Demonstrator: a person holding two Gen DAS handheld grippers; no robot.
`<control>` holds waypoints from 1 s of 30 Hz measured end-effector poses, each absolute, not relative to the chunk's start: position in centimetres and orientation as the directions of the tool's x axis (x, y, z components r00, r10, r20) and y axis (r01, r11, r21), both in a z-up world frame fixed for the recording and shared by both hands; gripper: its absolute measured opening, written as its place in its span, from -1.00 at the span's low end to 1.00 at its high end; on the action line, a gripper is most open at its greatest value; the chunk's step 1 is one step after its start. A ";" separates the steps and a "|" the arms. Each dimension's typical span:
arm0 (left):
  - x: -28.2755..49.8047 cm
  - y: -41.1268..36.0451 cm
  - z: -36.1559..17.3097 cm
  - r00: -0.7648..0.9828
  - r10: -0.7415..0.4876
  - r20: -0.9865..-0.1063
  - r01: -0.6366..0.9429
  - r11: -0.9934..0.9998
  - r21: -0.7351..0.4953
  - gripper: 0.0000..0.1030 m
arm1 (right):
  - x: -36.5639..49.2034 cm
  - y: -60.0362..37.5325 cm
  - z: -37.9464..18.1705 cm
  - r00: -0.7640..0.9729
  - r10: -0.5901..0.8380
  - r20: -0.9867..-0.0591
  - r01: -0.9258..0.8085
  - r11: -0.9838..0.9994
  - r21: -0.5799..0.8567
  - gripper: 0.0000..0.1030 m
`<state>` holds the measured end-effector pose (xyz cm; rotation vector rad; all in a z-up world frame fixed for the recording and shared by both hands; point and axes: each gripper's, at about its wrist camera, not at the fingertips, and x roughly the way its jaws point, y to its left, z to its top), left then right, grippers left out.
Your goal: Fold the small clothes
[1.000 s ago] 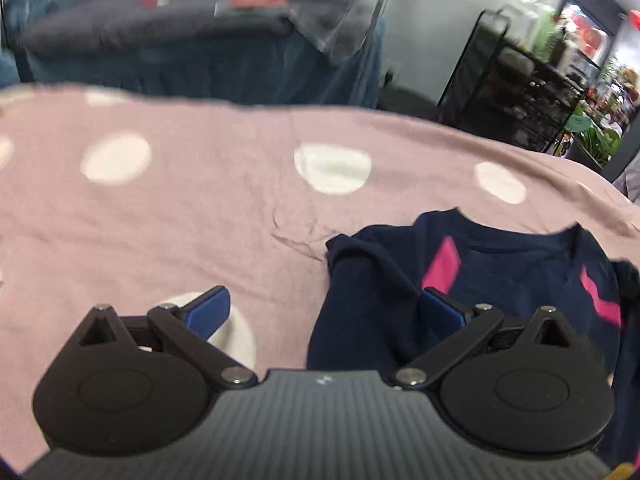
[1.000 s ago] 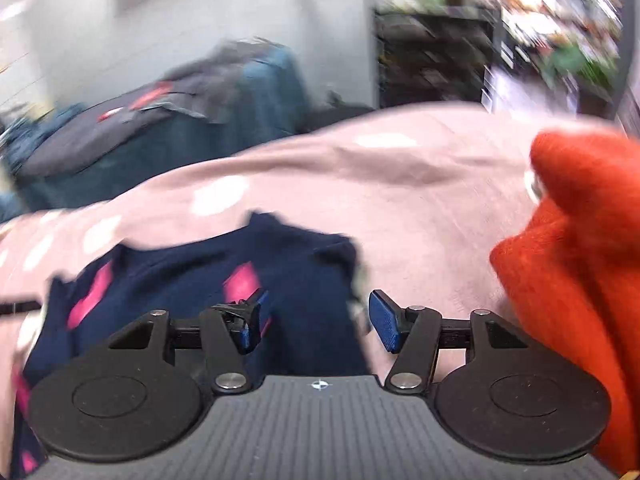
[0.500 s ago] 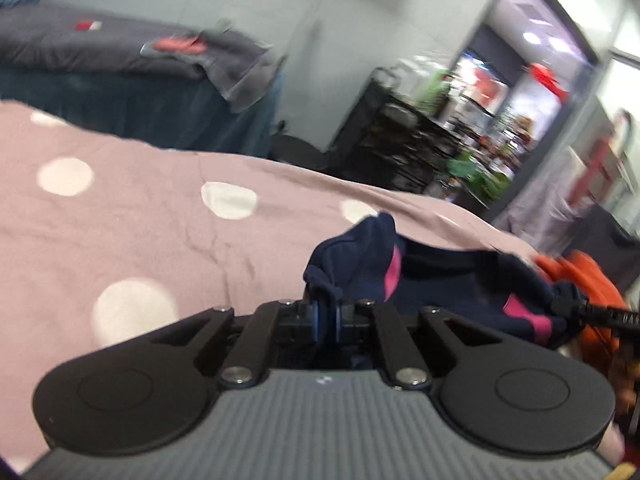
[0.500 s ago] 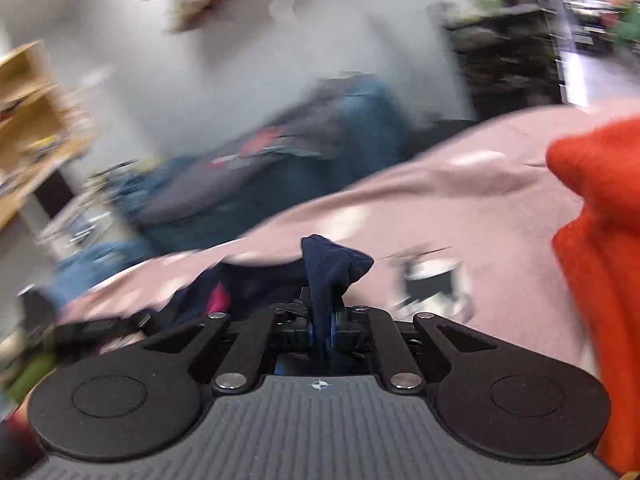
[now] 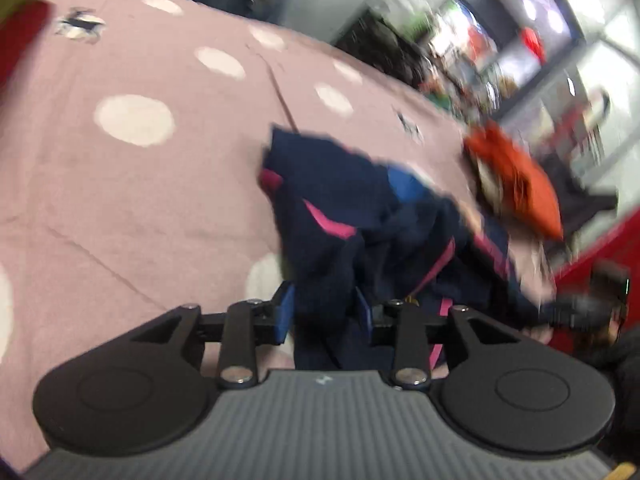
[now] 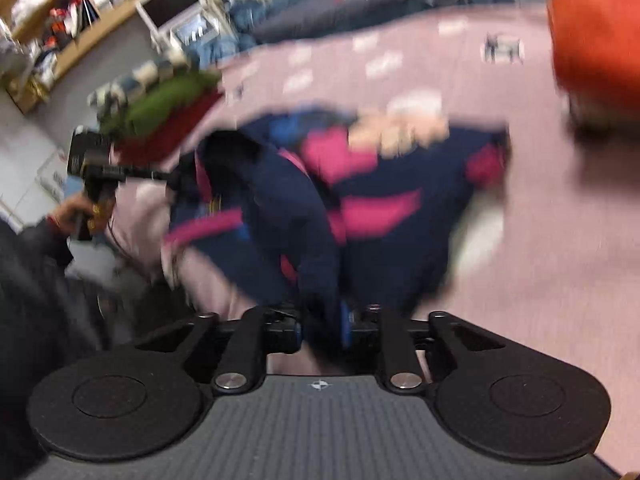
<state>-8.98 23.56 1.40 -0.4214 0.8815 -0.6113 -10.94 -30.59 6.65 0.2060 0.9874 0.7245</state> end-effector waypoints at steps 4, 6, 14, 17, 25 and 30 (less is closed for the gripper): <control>-7.4 22.0 4.9 0.548 -0.700 -0.458 0.430 0.705 -0.564 0.23 | -12.1 -33.0 8.2 0.448 0.673 -0.589 -0.387 0.739 0.551 -0.25; -5.8 20.6 5.6 0.573 -0.677 -0.463 0.412 0.726 -0.551 0.35 | -11.8 -33.9 9.1 0.511 0.701 -0.497 -0.369 0.701 0.610 -0.25; -4.2 11.4 2.7 0.375 -0.614 -0.694 0.536 0.755 -0.378 0.70 | -9.3 -25.7 11.0 0.492 0.708 -0.506 -0.588 0.699 0.406 1.00; -6.1 11.0 2.9 0.347 -0.648 -0.678 0.600 0.709 -0.370 -0.51 | -8.9 -21.9 9.6 0.482 0.625 -0.614 -0.649 0.726 0.229 0.68; -12.0 13.9 2.0 0.058 -0.628 -0.776 0.737 0.552 -0.391 -0.21 | -12.0 -23.5 9.9 0.256 0.660 -0.706 -0.729 0.612 0.308 -0.62; -11.1 13.2 3.7 0.037 -0.713 -0.701 0.691 0.525 -0.498 0.56 | -12.3 -29.6 9.7 0.289 0.672 -0.682 -0.574 0.692 0.438 1.00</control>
